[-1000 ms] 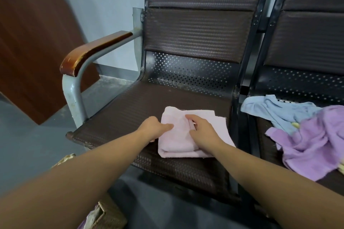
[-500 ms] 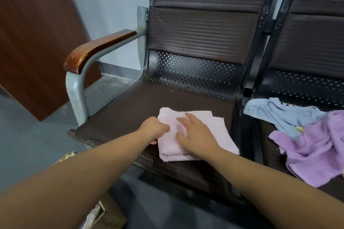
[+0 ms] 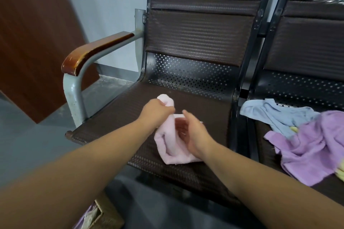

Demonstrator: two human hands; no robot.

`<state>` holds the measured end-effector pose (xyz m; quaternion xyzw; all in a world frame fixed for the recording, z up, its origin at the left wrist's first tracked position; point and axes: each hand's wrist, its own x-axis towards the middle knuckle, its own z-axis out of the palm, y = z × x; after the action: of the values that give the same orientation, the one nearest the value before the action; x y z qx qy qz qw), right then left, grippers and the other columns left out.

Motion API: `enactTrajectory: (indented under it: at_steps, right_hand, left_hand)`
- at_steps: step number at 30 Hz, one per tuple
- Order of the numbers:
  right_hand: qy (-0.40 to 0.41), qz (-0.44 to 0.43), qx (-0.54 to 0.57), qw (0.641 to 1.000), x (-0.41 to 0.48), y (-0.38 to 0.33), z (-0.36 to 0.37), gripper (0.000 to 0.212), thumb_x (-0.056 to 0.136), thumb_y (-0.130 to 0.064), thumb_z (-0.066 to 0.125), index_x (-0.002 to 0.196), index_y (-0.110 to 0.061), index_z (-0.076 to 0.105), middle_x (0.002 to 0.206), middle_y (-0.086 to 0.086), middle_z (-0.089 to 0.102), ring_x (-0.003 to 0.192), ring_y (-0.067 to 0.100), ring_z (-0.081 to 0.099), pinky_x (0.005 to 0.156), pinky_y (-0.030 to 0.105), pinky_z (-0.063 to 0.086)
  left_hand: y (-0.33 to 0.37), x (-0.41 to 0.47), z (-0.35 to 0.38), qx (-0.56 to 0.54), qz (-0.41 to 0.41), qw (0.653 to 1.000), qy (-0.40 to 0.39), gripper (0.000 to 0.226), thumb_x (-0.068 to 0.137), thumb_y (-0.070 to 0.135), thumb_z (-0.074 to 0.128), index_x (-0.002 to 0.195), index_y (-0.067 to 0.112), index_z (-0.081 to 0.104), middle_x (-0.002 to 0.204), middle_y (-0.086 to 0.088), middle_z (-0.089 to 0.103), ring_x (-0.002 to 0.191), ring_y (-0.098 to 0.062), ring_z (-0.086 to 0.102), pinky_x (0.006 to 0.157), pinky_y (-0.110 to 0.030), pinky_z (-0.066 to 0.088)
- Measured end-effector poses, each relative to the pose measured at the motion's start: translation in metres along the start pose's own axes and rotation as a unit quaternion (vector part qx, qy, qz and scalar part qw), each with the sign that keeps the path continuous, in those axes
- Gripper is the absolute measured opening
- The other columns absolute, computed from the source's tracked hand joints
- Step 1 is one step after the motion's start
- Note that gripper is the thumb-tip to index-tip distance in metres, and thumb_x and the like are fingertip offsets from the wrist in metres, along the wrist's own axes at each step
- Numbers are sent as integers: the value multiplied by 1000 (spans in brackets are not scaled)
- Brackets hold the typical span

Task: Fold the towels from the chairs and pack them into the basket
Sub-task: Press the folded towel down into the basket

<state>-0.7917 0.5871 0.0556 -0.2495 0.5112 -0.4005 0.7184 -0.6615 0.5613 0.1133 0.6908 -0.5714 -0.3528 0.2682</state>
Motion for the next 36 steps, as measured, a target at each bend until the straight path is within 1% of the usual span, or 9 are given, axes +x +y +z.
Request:
enactTrajectory:
  at_steps: [4,7,9,13,16,22,26,31,36]
  right_hand:
    - [71,4,-11,997,5,-18,-32,53,89,-52,64,117,-7,67,106,15,75,93,31,73,90,46,57]
    - [149,-23,-183,971,6,-21,-50,32,85,-27,74,106,-4,67,102,14,74,90,29,71,86,45,59]
    - [144,-54,-200,968,4,-27,-53,17,88,-16,72,101,-5,68,104,12,72,93,27,69,82,41,58]
    - [131,-33,-250,959,10,-24,-58,20,90,-10,63,109,-5,64,108,13,67,96,26,64,69,36,53]
    - [149,-6,-253,956,20,-12,-59,34,86,-23,63,114,-3,63,109,15,69,96,29,67,84,41,58]
    - [111,6,-128,985,23,-14,-46,40,95,-40,65,115,-6,65,106,10,73,97,27,71,90,42,58]
    - [91,-51,-80,991,19,-30,-24,29,98,-35,60,112,-10,65,105,8,74,98,28,71,91,49,57]
    - [29,-176,-112,978,2,-50,22,25,96,-31,64,108,-9,68,105,8,76,101,30,71,93,55,55]
    - [-49,-177,-108,977,-18,-49,91,26,97,-33,63,116,-16,66,109,5,75,103,27,72,90,54,57]
  left_hand:
    - [3,-8,17,-111,-6,978,-177,20,95,30,63,100,12,68,94,-6,72,69,-14,66,59,-24,51]
    - [-7,2,17,-65,-20,992,-110,17,97,28,57,102,14,65,95,-3,73,71,-13,65,62,-25,50]
    - [-19,10,21,-43,-72,994,-73,20,94,23,55,106,9,65,97,-6,71,74,-16,64,65,-27,51]
    - [-32,12,30,-98,-189,969,-126,40,94,27,62,126,4,54,110,-13,65,90,-25,68,60,-31,56]
    - [-32,13,39,-153,-204,958,-131,46,89,31,70,125,6,55,105,-11,65,90,-26,66,63,-33,55]
    - [-30,9,45,-305,-272,902,-137,39,86,34,74,114,8,66,106,-11,74,93,-28,70,72,-34,57]
    - [-27,3,18,-419,-220,871,-134,37,89,22,70,121,5,63,104,-16,75,96,-33,71,76,-41,57]
    - [-26,-15,-32,-532,-46,831,-154,45,93,8,56,138,9,52,122,-17,69,109,-33,69,80,-46,59]
    - [-50,-40,-99,-550,-20,828,-106,42,92,14,61,133,17,54,122,-17,69,106,-33,69,75,-49,60]
